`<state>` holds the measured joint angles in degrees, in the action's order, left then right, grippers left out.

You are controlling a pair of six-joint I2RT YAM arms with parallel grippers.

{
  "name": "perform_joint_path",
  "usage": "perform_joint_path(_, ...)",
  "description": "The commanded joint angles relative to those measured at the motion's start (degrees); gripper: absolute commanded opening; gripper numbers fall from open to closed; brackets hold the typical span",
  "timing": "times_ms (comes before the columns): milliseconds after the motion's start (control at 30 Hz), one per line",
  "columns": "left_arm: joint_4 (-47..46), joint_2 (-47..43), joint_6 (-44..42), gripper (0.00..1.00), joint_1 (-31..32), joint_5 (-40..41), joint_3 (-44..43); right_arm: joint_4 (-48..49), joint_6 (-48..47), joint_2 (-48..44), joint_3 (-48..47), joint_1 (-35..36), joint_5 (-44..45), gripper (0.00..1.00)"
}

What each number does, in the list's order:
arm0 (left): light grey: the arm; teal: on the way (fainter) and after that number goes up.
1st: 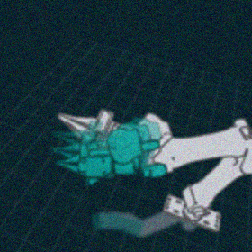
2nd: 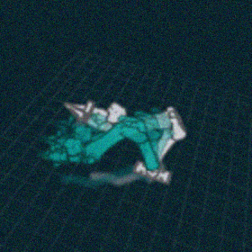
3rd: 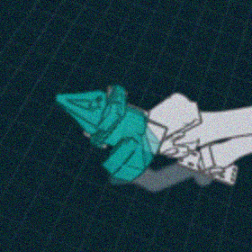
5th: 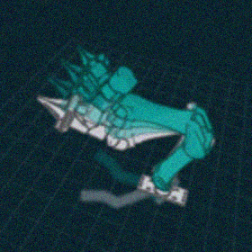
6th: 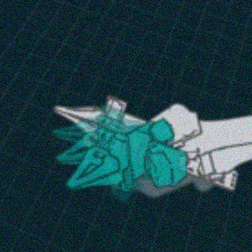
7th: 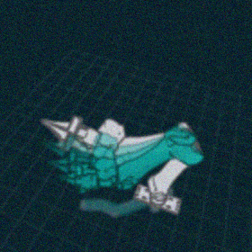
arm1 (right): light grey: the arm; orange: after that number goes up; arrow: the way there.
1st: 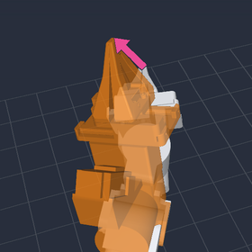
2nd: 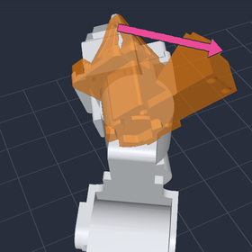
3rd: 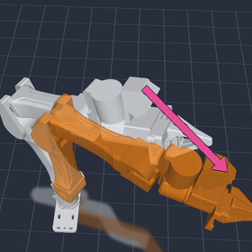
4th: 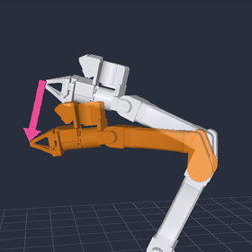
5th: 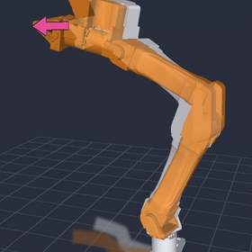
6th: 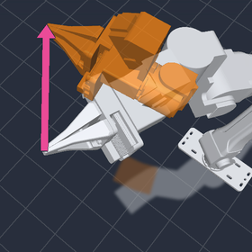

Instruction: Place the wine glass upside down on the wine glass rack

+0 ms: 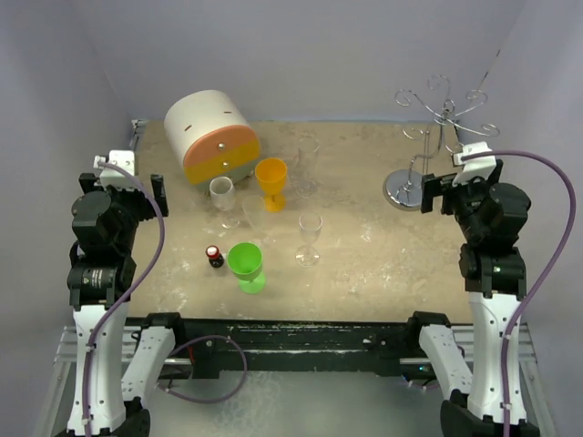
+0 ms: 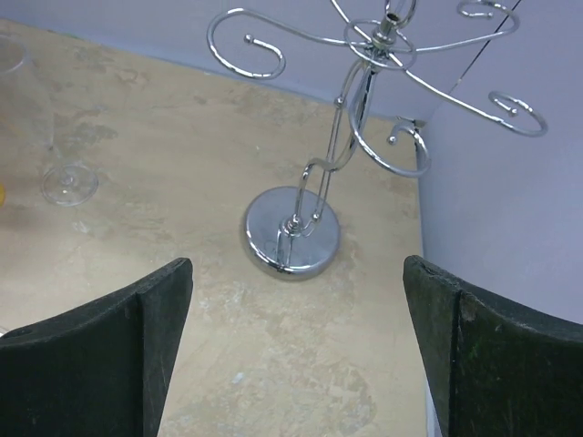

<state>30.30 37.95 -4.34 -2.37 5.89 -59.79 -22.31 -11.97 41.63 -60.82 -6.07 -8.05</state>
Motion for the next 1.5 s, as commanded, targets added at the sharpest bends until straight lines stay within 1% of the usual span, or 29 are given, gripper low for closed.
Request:
perform_joint_path(0, -0.85, 1.88, -1.34, 0.99, -0.84, -3.73, -3.27, -0.24, 0.56, 0.04, -4.84, -0.24, 1.49, 1.00)
perform_joint_path(267, -1.04, 4.64, -1.99, 0.99, -1.56, -6.80, -5.69, -0.95, 1.12, 0.08, -9.51, -0.34, 3.86, 1.00)
perform_joint_path(533, -1.71, 5.54, -2.26, 0.99, -2.04, -9.20, -7.58, -1.12, 0.33, 0.18, -12.78, -0.46, 5.42, 1.00)
perform_joint_path(767, -1.64, 6.36, -3.06, 0.99, -2.26, -13.73, -9.36, -1.09, -1.22, 2.20, -15.57, -0.54, 7.60, 1.00)
perform_joint_path(1000, -1.48, 8.06, -2.89, 0.99, -2.37, -23.32, -11.06, 2.30, -1.45, 8.54, -17.55, -0.64, 10.59, 1.00)
perform_joint_path(1067, -1.66, 8.17, -2.74, 0.99, -2.38, -24.25, -10.98, 3.49, -0.99, 11.19, -17.88, -0.66, 12.14, 1.00)
perform_joint_path(1133, -1.87, 8.39, -2.47, 0.99, -2.40, -24.69, -10.97, 3.92, 0.49, 13.93, -18.57, -0.67, 12.75, 0.98)
perform_joint_path(1267, -2.29, 8.71, -1.73, 0.99, -2.45, -25.61, -11.06, 4.21, 7.86, 18.61, -19.11, -0.69, 10.47, 0.96)
perform_joint_path(1467, -2.63, 9.09, -1.21, 0.99, -2.55, -26.63, -10.65, 4.55, 10.45, 24.89, -21.45, -0.70, 13.18, 0.96)
